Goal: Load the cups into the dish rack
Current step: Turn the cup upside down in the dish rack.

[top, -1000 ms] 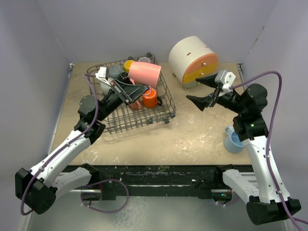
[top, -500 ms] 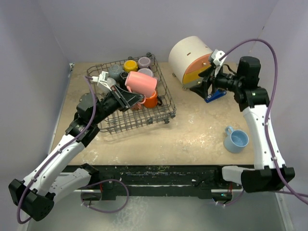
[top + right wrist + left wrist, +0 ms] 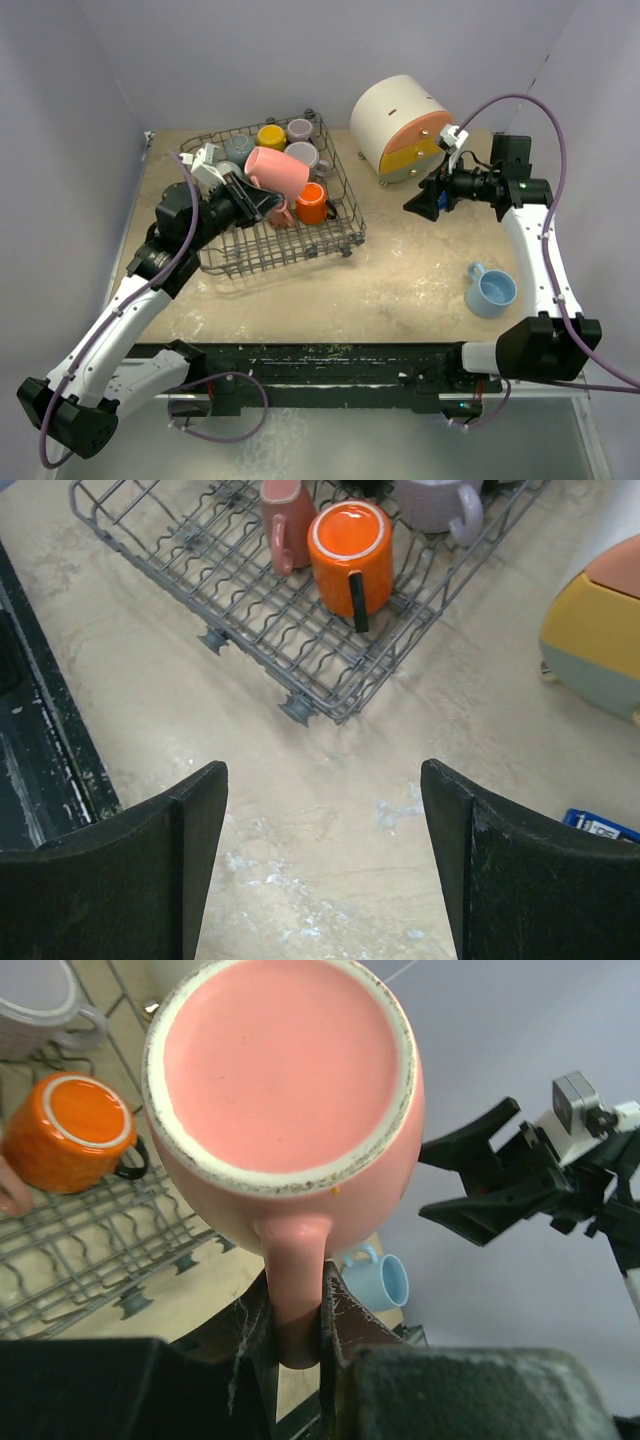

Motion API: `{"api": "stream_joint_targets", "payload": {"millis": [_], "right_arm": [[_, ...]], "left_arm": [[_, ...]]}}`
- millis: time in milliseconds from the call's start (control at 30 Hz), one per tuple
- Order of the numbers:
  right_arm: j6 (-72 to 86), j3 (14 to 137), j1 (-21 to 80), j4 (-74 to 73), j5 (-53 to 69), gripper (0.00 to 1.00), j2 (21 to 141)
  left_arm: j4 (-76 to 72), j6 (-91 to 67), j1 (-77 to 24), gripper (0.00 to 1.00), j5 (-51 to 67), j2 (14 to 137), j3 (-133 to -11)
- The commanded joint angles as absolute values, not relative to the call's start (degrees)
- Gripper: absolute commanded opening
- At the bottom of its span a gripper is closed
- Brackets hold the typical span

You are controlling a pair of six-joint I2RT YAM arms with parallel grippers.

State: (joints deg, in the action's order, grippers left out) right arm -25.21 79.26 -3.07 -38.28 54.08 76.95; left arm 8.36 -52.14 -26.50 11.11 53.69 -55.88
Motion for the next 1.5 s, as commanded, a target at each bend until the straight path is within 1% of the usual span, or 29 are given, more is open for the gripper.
{"api": "stream_joint_targets", "payload": {"millis": [0,233,400,533,767,1100,1467], "right_arm": [[-24.98,77.33,-3.51,-37.02,57.73,0.8,74.3],[-23.9,74.78,-3.78,-36.02,58.07,0.8,73.42],[-22.88,73.36,-4.05,-34.69,58.45,0.8,73.17],[-22.53,72.78,-4.26,-34.4,58.53,0.8,73.3],[-22.48,72.13,-4.22,-34.16,58.4,0.8,73.56],[-22.38,71.04,-4.39,-33.4,57.77,0.8,72.82],[-22.36,70.23,-4.66,-33.27,57.83,0.8,72.51]], "left_arm": [[7.18,-45.85,-23.81,0.0,8.46,54.3,-63.07],[22.08,-37.16,-22.86,0.0,-2.45,57.78,-69.27],[27.81,-33.7,-22.48,0.0,-10.33,59.55,-69.62],[29.62,-31.71,-21.84,0.0,-13.8,62.54,-68.05],[26.07,-30.08,-21.64,0.0,-18.29,67.5,-64.34],[24.85,-29.21,-21.45,0.0,-24.35,76.2,-63.15],[19.97,-29.01,-20.66,0.0,-24.96,83.11,-60.37]]}}
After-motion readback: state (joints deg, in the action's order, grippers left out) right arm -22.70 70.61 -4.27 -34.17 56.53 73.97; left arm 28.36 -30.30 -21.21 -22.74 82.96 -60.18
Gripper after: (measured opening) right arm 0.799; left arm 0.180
